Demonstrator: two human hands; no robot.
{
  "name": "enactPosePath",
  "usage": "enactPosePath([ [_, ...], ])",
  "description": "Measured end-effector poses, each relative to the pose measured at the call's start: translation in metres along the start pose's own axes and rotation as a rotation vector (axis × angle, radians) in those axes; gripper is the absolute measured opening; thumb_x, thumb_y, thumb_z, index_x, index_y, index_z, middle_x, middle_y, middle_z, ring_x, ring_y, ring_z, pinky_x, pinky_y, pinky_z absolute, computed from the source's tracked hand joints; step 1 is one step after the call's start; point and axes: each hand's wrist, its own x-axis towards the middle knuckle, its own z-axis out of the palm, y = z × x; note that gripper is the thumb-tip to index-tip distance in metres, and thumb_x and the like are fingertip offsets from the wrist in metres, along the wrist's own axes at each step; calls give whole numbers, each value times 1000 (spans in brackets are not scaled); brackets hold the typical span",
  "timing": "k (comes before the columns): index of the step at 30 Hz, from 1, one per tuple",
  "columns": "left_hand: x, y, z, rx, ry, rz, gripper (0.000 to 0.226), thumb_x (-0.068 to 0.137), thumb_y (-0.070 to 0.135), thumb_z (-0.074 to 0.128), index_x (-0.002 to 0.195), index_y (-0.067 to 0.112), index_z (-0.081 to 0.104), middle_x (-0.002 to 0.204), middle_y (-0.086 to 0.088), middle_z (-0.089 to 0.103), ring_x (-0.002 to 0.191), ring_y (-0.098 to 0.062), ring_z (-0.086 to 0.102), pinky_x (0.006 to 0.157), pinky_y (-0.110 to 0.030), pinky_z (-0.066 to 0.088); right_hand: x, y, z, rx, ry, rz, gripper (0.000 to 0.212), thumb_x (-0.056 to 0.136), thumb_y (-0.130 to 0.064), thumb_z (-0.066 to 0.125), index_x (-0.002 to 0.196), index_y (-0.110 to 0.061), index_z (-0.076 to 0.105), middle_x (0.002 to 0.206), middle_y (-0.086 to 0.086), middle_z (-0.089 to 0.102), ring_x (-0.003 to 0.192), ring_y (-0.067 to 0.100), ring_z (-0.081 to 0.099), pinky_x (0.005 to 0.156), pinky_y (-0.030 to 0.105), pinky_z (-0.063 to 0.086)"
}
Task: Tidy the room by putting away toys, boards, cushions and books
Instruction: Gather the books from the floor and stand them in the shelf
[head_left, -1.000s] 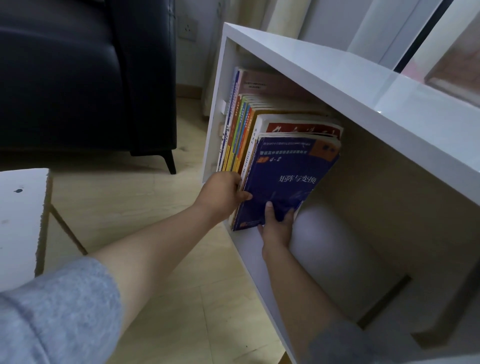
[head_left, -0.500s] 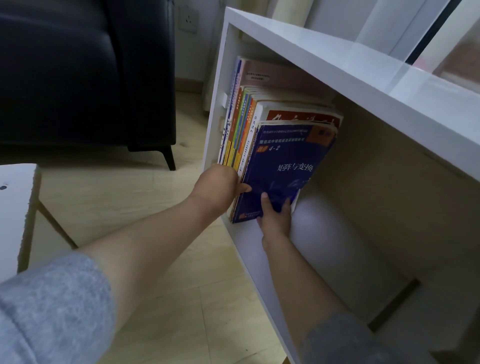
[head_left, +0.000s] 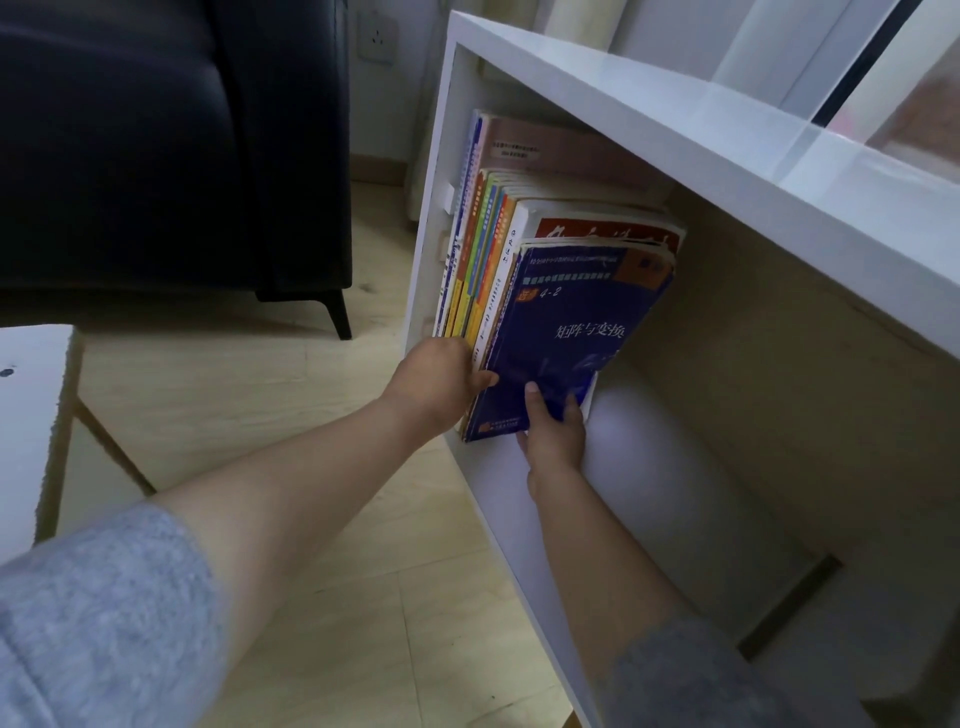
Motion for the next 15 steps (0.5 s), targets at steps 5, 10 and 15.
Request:
enactPosePath([
  [5,-8,4,-2,-43,17,-1,33,95,32,54,116,6,56,118,-10,60,106,-19,57,76,-32,57,-7,-1,-1,-24,18,8,65,92,-28,62,149,-19,32,138,5,50,118,22,53,101,43,48],
  [10,-12,6,-4,-36,28,-21,34,95,32,54,118,8,55,120,-8,59,107,-17,55,73,-28,55,-13,0,-2,-57,48,-5,63,91,-28,64,146,-17,36,136,5,53,115,22,55,101,45,48],
  [15,-15,10,-5,29,27,9,29,94,28,56,113,7,58,117,-10,63,105,-22,59,78,-35,58,-19,-5,-3,-94,66,-27,58,91,-27,64,143,-16,40,133,6,55,117,26,56,100,46,49],
])
